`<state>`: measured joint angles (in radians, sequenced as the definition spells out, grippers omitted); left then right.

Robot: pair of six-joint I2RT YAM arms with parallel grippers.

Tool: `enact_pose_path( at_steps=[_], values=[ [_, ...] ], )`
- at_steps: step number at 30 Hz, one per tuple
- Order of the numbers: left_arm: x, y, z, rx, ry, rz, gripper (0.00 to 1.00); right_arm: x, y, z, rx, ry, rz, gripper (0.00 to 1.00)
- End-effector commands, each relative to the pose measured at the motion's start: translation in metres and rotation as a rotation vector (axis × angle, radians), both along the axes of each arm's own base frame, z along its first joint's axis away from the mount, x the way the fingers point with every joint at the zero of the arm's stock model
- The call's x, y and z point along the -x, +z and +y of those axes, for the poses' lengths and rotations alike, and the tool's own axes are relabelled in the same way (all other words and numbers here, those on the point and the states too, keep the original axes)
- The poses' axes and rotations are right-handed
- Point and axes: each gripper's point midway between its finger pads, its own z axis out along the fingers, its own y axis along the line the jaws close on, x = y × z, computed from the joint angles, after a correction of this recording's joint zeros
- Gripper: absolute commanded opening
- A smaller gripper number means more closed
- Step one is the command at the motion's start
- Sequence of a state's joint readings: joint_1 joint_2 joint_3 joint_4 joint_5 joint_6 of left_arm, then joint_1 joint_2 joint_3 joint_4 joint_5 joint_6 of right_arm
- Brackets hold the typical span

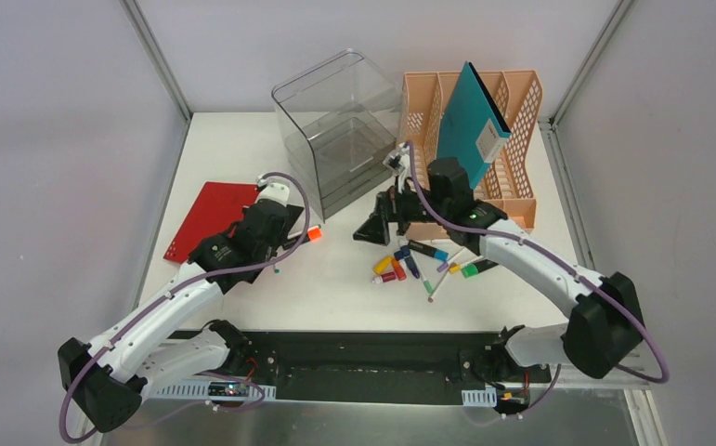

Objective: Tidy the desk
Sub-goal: Pick up the folder from the corner of the board.

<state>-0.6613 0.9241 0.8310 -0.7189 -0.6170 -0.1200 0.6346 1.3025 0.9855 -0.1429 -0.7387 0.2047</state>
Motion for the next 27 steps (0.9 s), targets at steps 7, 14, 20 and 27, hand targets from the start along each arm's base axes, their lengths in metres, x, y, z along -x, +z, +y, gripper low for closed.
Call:
enact_pose_path(
  at_steps=[7, 14, 20, 27],
  values=[
    [0.017, 0.029, -0.028, 0.262, -0.042, 0.006, 0.00, -0.023, 0.014, 0.084, -0.147, -0.215, 0.247, 0.98],
    [0.027, 0.034, -0.042, 0.358, -0.080, 0.036, 0.00, -0.037, -0.012, 0.104, -0.293, -0.309, 0.444, 0.94],
    [0.035, 0.034, -0.048, 0.410, -0.097, 0.055, 0.00, -0.046, -0.047, 0.119, -0.283, -0.341, 0.510, 0.93],
    [0.043, 0.041, -0.058, 0.493, -0.126, 0.070, 0.00, -0.049, -0.066, 0.140, -0.277, -0.312, 0.579, 0.85]
  ],
)
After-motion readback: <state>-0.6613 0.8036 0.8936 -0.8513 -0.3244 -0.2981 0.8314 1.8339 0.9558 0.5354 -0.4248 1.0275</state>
